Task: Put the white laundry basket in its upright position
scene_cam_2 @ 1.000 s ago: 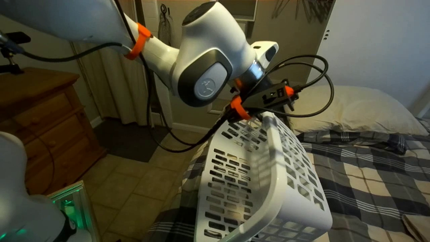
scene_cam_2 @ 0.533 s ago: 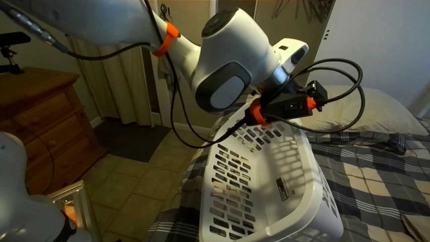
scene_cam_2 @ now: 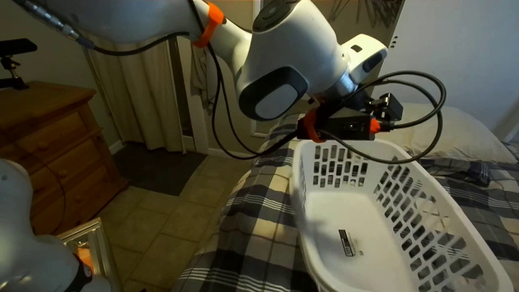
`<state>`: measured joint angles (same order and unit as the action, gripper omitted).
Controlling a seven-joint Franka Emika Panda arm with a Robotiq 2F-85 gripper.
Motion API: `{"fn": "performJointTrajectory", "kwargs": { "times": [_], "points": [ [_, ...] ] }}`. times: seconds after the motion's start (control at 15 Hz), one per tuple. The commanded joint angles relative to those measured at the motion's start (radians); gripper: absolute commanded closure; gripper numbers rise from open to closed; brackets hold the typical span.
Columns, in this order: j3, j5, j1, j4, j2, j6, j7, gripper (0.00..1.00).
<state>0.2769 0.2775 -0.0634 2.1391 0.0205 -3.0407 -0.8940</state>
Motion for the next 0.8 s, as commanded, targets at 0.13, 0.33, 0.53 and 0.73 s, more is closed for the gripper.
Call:
{"fn": "performJointTrajectory", "kwargs": {
  "times": [0.13,0.33,0.53,0.73],
  "points": [
    [0.022,-0.18,-0.03,0.056,-0.125,0.263,0.355,0.0],
    [-0.032,-0.291,-0.086,0.071,-0.205,0.393,0.521,0.0],
    [-0.06,-0.342,-0.097,0.084,-0.285,0.518,0.645,0.0],
    [-0.082,-0.353,-0.099,0.096,-0.342,0.572,0.706,0.0]
  ]
}}
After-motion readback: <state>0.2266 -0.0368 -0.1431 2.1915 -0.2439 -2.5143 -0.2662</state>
